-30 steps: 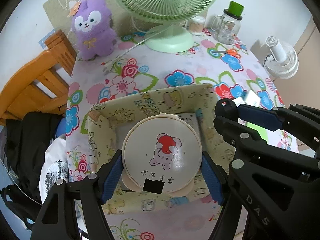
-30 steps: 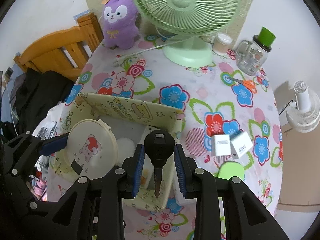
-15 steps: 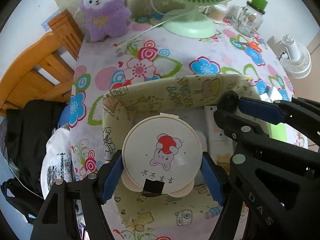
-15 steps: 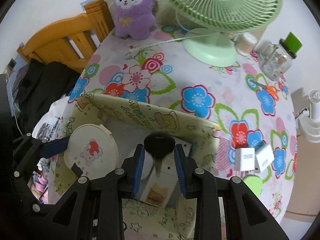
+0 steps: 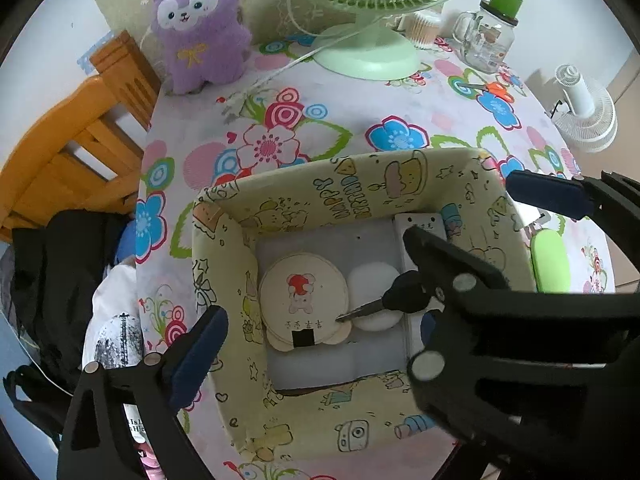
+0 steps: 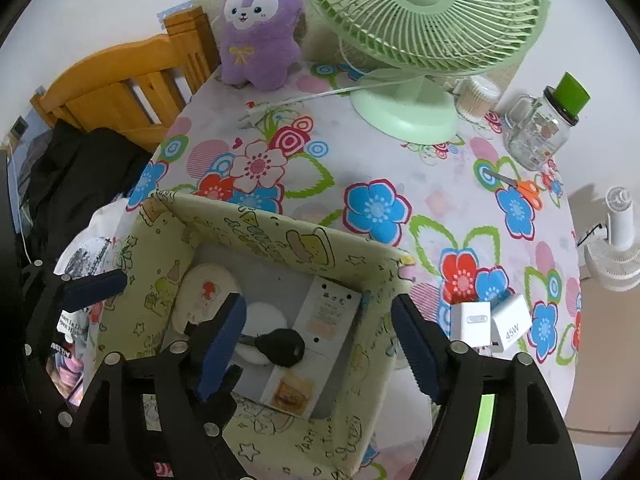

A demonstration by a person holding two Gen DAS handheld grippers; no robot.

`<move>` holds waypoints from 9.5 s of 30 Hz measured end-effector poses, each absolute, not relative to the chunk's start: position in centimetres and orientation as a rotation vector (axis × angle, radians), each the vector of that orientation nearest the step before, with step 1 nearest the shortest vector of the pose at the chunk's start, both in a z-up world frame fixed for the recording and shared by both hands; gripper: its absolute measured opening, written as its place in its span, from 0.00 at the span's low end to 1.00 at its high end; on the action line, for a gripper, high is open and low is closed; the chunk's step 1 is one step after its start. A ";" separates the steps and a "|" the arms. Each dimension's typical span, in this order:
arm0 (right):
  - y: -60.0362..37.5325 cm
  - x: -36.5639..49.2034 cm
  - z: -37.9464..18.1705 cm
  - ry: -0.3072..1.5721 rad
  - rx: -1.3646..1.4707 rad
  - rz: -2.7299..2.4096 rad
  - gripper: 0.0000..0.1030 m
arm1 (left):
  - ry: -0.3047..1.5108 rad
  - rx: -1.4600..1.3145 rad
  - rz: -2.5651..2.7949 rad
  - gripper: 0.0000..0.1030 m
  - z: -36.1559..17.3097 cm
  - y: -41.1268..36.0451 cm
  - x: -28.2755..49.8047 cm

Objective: Organize rigid objects
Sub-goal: 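Withdraw both tools from the box toward the white chargers, then lower both tools over the two white chargers, then grasp the large white charger with the right tool while the left tool grasps the small charger, then lift both chargers and carry them over the yellow-green box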

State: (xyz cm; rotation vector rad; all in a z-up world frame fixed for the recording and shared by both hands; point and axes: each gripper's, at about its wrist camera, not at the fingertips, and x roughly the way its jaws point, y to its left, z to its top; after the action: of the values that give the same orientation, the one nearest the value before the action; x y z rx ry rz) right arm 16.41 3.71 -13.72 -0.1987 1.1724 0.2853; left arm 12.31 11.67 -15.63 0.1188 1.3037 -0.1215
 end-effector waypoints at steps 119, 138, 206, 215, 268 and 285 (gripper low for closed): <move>-20.9 19.2 -21.0 1.197 -0.178 0.384 0.83 | 1.291 0.073 -0.062 0.98 -21.8 -10.9 13.9; -20.0 22.6 -23.0 1.251 -0.136 0.438 0.83 | 1.358 0.063 -0.063 0.98 -23.8 -9.9 16.6; -25.9 17.7 -20.2 1.253 0.009 0.179 0.72 | 1.284 0.017 -0.105 0.44 -19.0 -10.9 15.6; -25.8 15.6 -17.9 1.220 0.009 0.169 0.72 | 1.250 0.026 -0.116 0.44 -16.6 -11.0 13.8; -14.4 10.9 -9.9 1.137 -0.041 0.182 0.72 | 1.168 0.009 -0.136 0.43 -10.3 -0.1 8.2; -7.2 11.4 -10.3 1.139 -0.065 0.236 0.72 | 1.200 -0.001 -0.123 0.39 -12.1 6.0 8.2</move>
State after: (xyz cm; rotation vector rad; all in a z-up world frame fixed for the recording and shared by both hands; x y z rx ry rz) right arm 11.39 -7.15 -10.28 -0.0649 1.1388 0.2358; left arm 8.24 5.99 -12.08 -0.0012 1.2004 -0.1235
